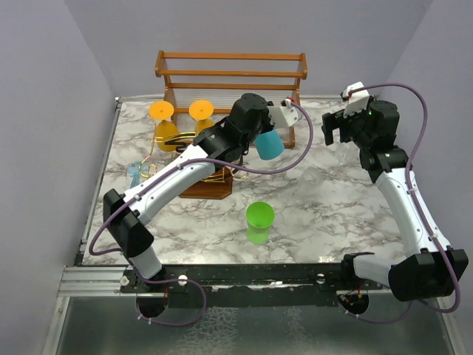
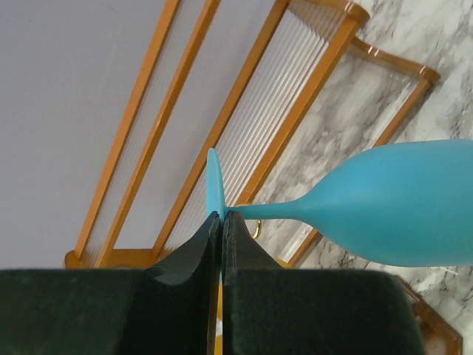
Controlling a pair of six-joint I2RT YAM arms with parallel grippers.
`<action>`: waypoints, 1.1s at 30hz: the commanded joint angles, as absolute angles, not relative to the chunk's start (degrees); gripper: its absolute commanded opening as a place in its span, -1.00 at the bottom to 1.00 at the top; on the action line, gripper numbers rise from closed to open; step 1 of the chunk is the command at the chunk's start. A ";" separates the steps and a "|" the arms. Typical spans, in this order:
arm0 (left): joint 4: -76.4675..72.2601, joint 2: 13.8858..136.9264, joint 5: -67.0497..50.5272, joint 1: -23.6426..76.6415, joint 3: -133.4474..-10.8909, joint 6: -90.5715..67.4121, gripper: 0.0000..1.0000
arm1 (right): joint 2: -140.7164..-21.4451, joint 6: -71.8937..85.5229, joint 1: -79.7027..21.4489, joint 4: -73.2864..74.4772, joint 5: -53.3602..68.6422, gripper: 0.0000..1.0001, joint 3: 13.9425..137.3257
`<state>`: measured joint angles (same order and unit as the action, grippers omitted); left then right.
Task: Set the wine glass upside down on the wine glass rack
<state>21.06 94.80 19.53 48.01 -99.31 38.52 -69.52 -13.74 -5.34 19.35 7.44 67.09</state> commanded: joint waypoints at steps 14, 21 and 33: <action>18.18 96.04 31.74 48.44 -94.76 45.04 -1.00 | -67.42 -13.62 -4.22 16.78 13.02 0.93 66.45; 18.60 96.85 35.43 48.48 -94.70 45.11 -1.00 | -67.50 -13.86 -4.00 16.98 14.29 0.93 66.36; 20.38 100.47 39.15 48.35 -96.83 43.67 -1.00 | -67.49 -14.24 -3.88 17.40 15.80 0.93 66.26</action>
